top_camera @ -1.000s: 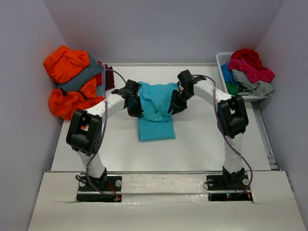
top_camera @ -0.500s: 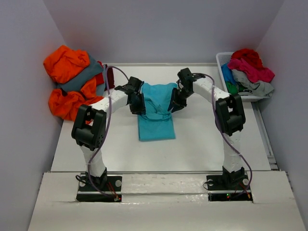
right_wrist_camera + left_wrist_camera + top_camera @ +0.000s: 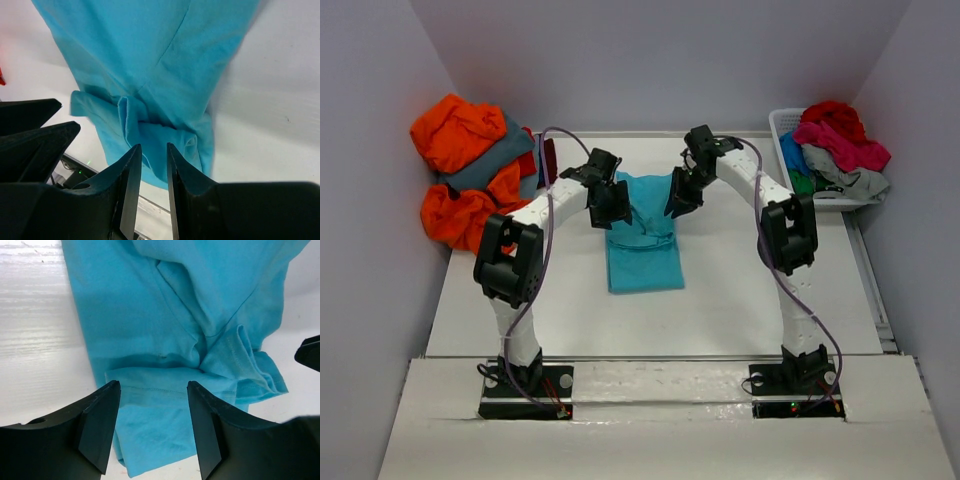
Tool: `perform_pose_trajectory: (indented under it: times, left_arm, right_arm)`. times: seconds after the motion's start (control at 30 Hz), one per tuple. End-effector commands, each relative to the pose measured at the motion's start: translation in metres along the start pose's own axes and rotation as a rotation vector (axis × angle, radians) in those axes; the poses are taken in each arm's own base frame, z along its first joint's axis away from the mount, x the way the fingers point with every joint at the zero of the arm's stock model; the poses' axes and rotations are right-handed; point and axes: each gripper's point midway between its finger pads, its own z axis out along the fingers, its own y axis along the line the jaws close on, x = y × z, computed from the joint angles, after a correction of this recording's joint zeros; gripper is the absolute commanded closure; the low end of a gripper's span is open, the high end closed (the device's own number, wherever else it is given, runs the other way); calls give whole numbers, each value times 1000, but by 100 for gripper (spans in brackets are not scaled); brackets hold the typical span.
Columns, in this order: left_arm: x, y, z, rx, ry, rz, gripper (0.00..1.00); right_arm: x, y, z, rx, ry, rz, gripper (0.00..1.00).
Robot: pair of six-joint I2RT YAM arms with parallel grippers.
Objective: Fold and stack the t-shirts
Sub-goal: Fold the rectangle-folded T-shirt at the center of the board.
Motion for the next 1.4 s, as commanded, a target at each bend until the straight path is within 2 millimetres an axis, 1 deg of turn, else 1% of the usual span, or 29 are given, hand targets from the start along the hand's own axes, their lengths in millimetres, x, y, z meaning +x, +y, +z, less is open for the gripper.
perform_pose_trajectory:
  times: [0.0,0.07,0.1,0.13,0.17,0.2,0.23,0.27,0.3,0.33,0.37,0.4,0.43,0.47,0.5,0.57,0.6,0.63,0.67,0.8,0.87,0.9,0.97,1.03,1.2,1.23,1.3,1.33,1.37]
  left_arm:
    - [-10,-10,-19,32,-12,14,33]
    - [-6,-7,-23,27,-3,22,33]
    - [-5,-7,-29,24,-10,25,33]
    - [3,-1,-29,8,11,25,33]
    - [4,-1,-35,11,4,27,33]
    - [6,0,-37,12,5,27,33]
    - [11,2,-38,10,14,22,33]
    - [15,2,-40,18,22,18,33]
    - [16,0,-46,29,15,18,33]
    - [25,-2,-46,34,33,27,33]
    - [28,-1,-49,37,35,27,33]
    - [32,-4,-55,44,32,38,33]
    - [42,-4,-55,44,49,47,33]
    - [45,-3,-56,44,55,43,33]
    - [54,-2,-57,39,67,48,33]
    - [63,-1,-54,32,88,56,33]
    - [70,-2,-51,29,104,63,33]
    - [77,-2,-48,25,121,68,33]
    - [78,-1,-45,23,124,66,33]
    - [92,-4,-31,12,163,86,33]
    - [91,-4,-27,9,164,86,33]
    - [94,-5,-22,7,177,95,33]
    - [91,-7,-18,6,176,99,33]
    - [93,-9,-11,-1,191,108,33]
    - [84,-12,1,-14,195,118,33]
    - [79,-16,1,-9,185,121,33]
    - [78,-16,7,-17,194,123,33]
    - [73,-19,6,-12,185,126,33]
    - [73,-18,10,-23,192,129,33]
  right_arm:
    - [2,2,-13,11,13,-17,68]
    - [8,2,-18,6,15,-15,68]
    - [9,7,-27,-8,-11,-27,68]
    - [18,-1,-24,5,10,-12,68]
    - [20,3,-32,-8,-11,-21,68]
    - [24,1,-33,-5,-6,-17,68]
    - [34,-5,-30,0,21,-3,68]
    - [36,-5,-31,-12,14,-5,69]
    - [40,-1,-40,-27,1,-9,69]
    - [44,-1,-42,-31,0,-10,69]
    - [53,-7,-40,-22,15,-1,69]
    - [56,-9,-43,-19,14,-3,69]
    - [59,-7,-51,-25,-2,-9,69]
    - [62,-7,-52,-30,-4,-10,69]
    - [73,-13,-50,-28,17,2,69]
    - [75,-14,-50,-31,16,3,69]
    - [80,-19,-46,-21,32,12,69]
    - [85,-19,-41,-20,50,13,70]
    - [85,-20,-38,-26,50,15,70]
    - [99,-18,-21,-25,94,11,70]
    - [102,-17,-12,-30,114,10,70]
    - [103,-18,-9,-30,119,17,70]
    - [103,-14,-5,-33,126,11,70]
    - [101,-16,0,-29,134,14,70]
    - [91,-13,7,-27,135,10,70]
    - [91,-14,10,-23,145,16,70]
    - [86,-10,10,-29,136,11,70]
    - [85,-11,11,-24,139,12,70]
    - [82,-8,10,-26,134,7,70]
